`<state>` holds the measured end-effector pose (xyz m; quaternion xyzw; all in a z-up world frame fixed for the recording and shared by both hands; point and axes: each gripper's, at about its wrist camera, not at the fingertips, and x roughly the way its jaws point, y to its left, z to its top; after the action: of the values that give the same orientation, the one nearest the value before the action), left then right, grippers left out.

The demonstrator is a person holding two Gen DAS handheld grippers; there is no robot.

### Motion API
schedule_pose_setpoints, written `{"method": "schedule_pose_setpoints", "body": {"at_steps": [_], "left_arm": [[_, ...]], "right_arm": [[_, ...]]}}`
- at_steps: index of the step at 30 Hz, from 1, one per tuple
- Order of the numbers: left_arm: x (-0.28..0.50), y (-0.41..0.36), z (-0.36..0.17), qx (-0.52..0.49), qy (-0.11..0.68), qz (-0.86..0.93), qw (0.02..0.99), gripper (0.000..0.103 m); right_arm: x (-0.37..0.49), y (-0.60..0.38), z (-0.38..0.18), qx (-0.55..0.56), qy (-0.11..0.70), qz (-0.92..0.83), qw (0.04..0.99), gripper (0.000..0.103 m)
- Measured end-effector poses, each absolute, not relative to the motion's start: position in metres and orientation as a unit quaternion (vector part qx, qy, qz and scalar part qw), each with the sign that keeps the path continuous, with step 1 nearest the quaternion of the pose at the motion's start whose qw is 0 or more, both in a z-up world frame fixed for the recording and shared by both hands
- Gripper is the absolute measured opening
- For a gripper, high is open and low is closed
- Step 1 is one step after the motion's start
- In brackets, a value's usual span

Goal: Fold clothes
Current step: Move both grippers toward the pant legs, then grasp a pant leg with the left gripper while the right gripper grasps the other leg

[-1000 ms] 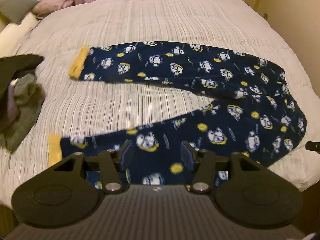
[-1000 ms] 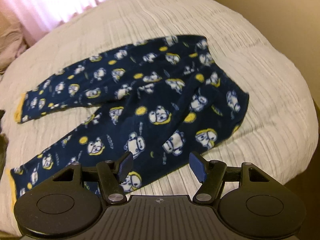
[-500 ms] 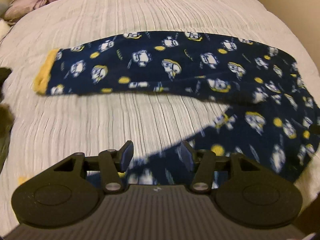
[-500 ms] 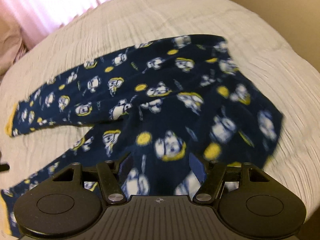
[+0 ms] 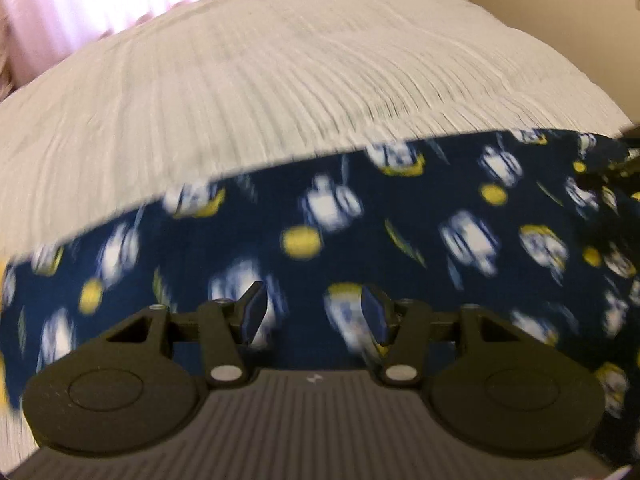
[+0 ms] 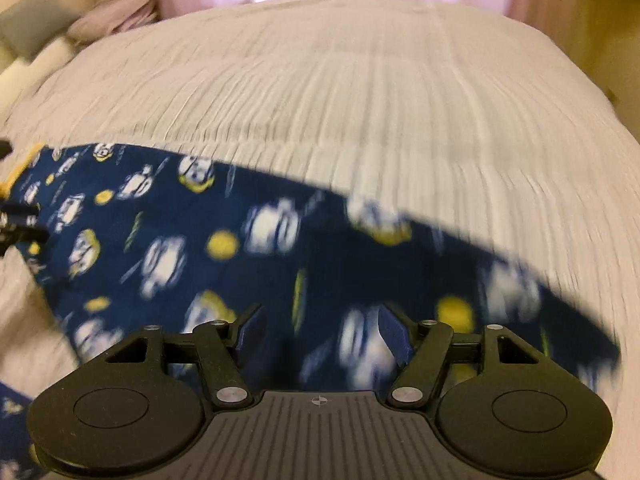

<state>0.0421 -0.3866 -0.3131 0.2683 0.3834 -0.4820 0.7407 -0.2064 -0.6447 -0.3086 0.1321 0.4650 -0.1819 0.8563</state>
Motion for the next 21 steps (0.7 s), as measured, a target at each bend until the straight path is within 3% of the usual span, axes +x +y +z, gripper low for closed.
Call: {"method": "schedule_pose_setpoints", "body": {"at_steps": [5,8,14,15,16,17,18,19,20,21], "left_arm": [[0.105,-0.426,-0.323,0.318,0.344,-0.502,0.727,0.052],[0.135,-0.442,-0.328,0.360,0.327,-0.513,0.707,0.066],[0.178,-0.454,-0.356,0.393,0.360,-0.520,0.668,0.069],[0.183,-0.455,-0.361,0.387,0.375,-0.525,0.659,0.063],[0.187,-0.454,-0.366,0.382,0.387,-0.531,0.650,0.048],[0.186,-0.453,-0.369,0.381,0.389,-0.536,0.645,0.039],[0.182,-0.453,-0.370,0.384,0.385,-0.540,0.642,0.021],[0.177,-0.452,-0.369,0.392,0.377,-0.542,0.641,0.008],[0.171,-0.451,-0.368,0.403,0.364,-0.543,0.641,0.006],[0.164,-0.449,-0.366,0.414,0.351,-0.543,0.641,0.004]], "right_arm": [[-0.157,-0.692,-0.325,0.088,0.476,-0.133,0.865,0.066],[-0.142,-0.712,-0.333,0.068,0.484,-0.115,0.865,0.066],[-0.128,-0.745,-0.362,0.115,0.518,-0.088,0.843,0.066],[-0.127,-0.746,-0.366,0.122,0.522,-0.085,0.840,0.066],[-0.127,-0.748,-0.370,0.128,0.525,-0.083,0.837,0.066],[-0.128,-0.749,-0.374,0.138,0.526,-0.083,0.835,0.065],[-0.130,-0.751,-0.374,0.146,0.524,-0.082,0.835,0.063],[-0.131,-0.750,-0.375,0.151,0.519,-0.083,0.837,0.048],[-0.133,-0.749,-0.376,0.158,0.519,-0.074,0.837,0.012],[-0.141,-0.737,-0.367,0.143,0.511,-0.079,0.844,0.008]]}}
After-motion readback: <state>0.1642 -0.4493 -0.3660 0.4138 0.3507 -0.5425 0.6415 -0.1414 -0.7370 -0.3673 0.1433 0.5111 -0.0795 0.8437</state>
